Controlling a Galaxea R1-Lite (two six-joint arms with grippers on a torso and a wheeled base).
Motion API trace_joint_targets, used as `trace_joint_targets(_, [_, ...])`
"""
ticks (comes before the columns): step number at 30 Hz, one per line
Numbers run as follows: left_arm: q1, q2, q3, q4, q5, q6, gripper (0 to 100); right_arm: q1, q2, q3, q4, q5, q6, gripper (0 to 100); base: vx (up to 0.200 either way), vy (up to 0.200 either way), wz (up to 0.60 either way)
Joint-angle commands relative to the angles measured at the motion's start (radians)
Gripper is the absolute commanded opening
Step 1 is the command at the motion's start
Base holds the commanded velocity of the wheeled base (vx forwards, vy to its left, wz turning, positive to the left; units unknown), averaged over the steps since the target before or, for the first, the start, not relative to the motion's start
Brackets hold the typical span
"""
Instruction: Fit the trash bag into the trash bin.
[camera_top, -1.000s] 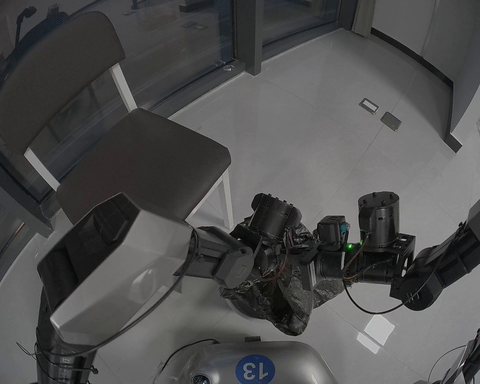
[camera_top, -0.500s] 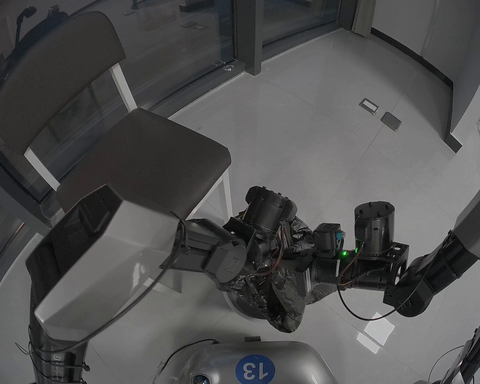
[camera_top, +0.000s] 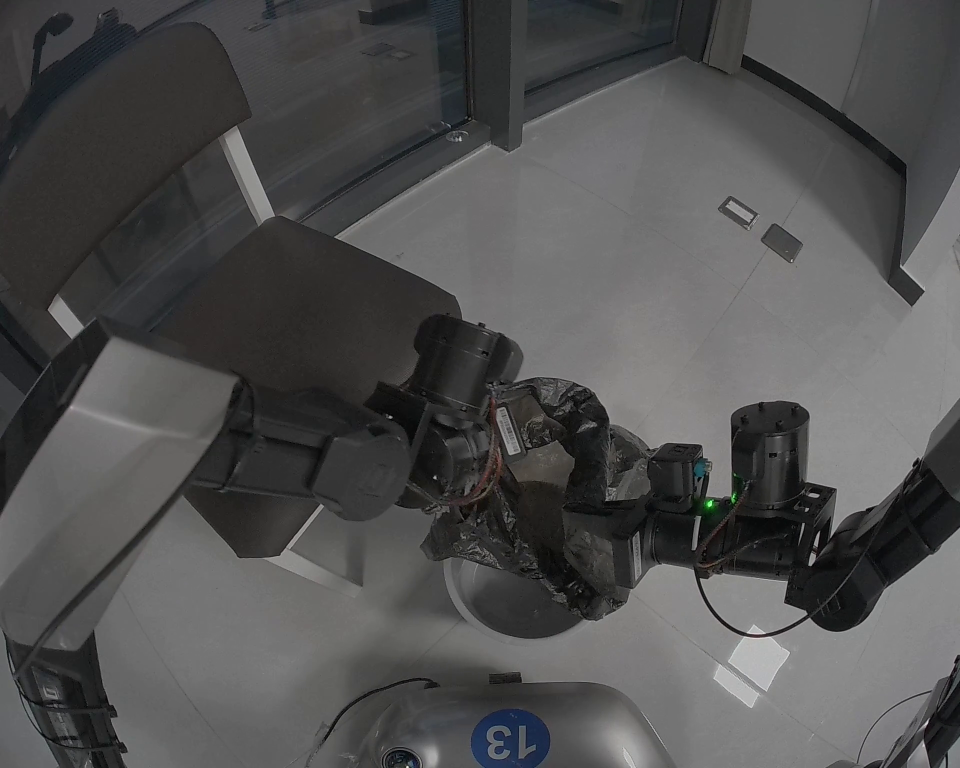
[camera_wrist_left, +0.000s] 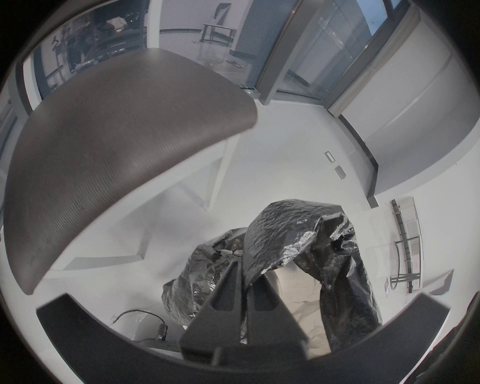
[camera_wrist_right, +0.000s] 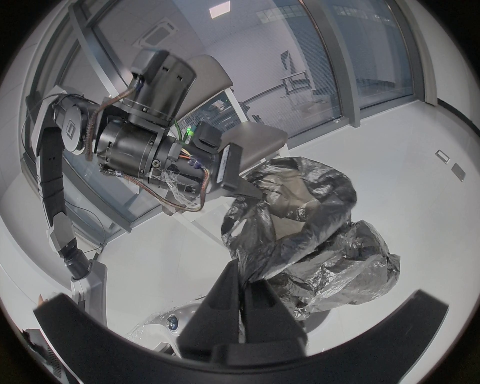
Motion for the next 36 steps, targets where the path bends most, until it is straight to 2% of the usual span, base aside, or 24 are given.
trace_joint_targets(1, [0.010,-0.057,0.017,0.000,0.004,-0.001,0,-0.006,-0.022,-0.001,0.006,-0.001,0.001,0,0.000,0.000,0.00])
trace_joint_targets(13, [0.025,-0.209,0.162,0.000,0.005,0.022,0,0.056,0.083,-0.012,-0.015,-0.004,0.028,0,0.000,0.000,0.00])
trace_joint_targets(18, [0.038,-0.261,0.216,0.000,0.005,0.039,0,0.139,0.165,-0.046,-0.063,-0.010,0.119,0,0.000,0.000,0.00])
trace_joint_targets(21, [0.039,-0.292,0.241,0.000,0.005,0.045,0,0.179,0.198,-0.075,-0.066,-0.014,0.139,0,0.000,0.000,0.00])
trace_joint_targets(32, [0.031,-0.296,0.256,-0.004,-0.001,0.047,0,0.246,0.208,-0.081,-0.066,-0.065,0.215,0,0.000,0.000,0.00])
trace_joint_targets(36, [0.015,-0.279,0.238,-0.006,-0.004,0.063,0,0.275,0.205,-0.073,-0.065,-0.099,0.283,0,0.000,0.000,0.00])
